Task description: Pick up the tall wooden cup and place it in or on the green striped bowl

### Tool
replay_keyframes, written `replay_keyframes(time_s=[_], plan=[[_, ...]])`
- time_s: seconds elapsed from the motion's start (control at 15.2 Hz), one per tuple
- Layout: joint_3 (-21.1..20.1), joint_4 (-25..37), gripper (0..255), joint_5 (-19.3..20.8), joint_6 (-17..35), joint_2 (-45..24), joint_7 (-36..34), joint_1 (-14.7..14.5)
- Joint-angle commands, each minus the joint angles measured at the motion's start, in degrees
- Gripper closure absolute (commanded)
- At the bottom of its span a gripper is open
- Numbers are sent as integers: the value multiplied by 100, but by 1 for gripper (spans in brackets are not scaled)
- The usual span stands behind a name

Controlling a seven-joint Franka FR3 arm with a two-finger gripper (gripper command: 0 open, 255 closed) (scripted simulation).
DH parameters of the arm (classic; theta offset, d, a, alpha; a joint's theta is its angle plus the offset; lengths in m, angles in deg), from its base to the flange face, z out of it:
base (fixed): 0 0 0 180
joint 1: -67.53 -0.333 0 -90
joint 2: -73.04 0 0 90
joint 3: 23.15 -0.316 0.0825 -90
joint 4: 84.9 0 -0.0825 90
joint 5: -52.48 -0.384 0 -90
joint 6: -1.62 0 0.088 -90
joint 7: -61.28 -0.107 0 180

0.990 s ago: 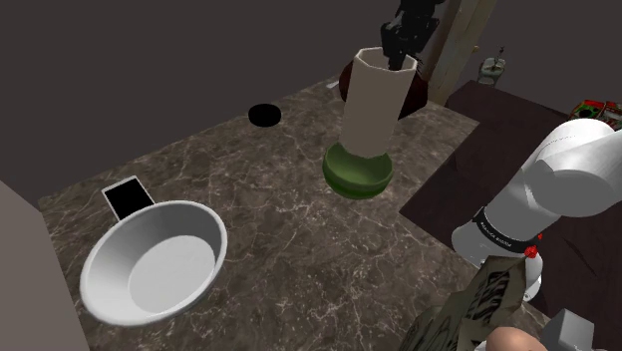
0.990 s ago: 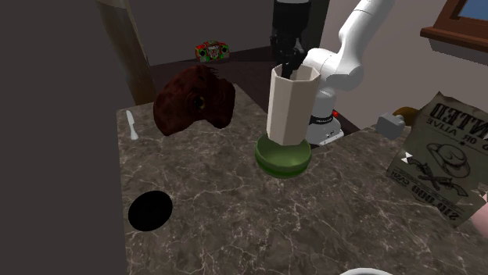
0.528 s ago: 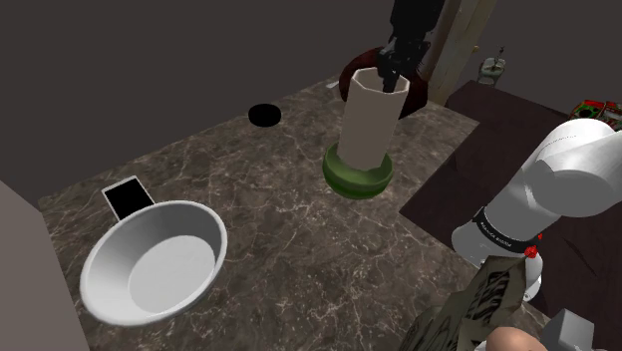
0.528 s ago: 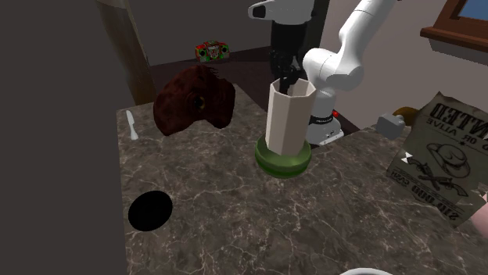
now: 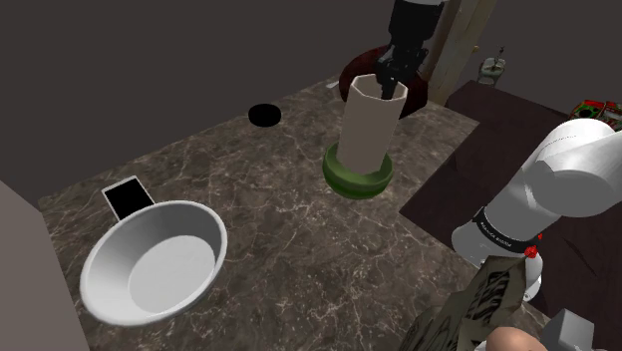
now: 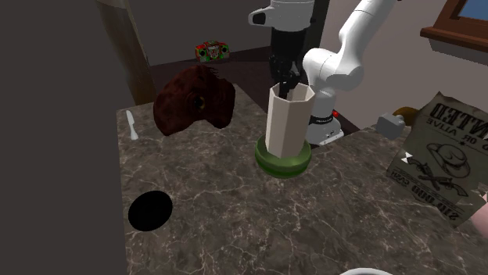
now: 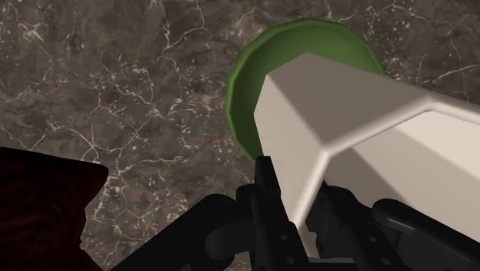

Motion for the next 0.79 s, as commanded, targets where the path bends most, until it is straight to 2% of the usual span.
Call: replay_keyframes(time_s=[0.0, 0.07, 0.4, 0.66, 0.73], plan=[[0, 2, 255, -1, 2, 2, 0, 0], [0, 2, 0, -1, 2, 2, 0, 0], [1, 1, 0, 0, 2, 2, 1, 0], [83, 787, 0, 80, -699, -84, -28, 41], [83, 787, 0, 80, -699, -84, -28, 41]])
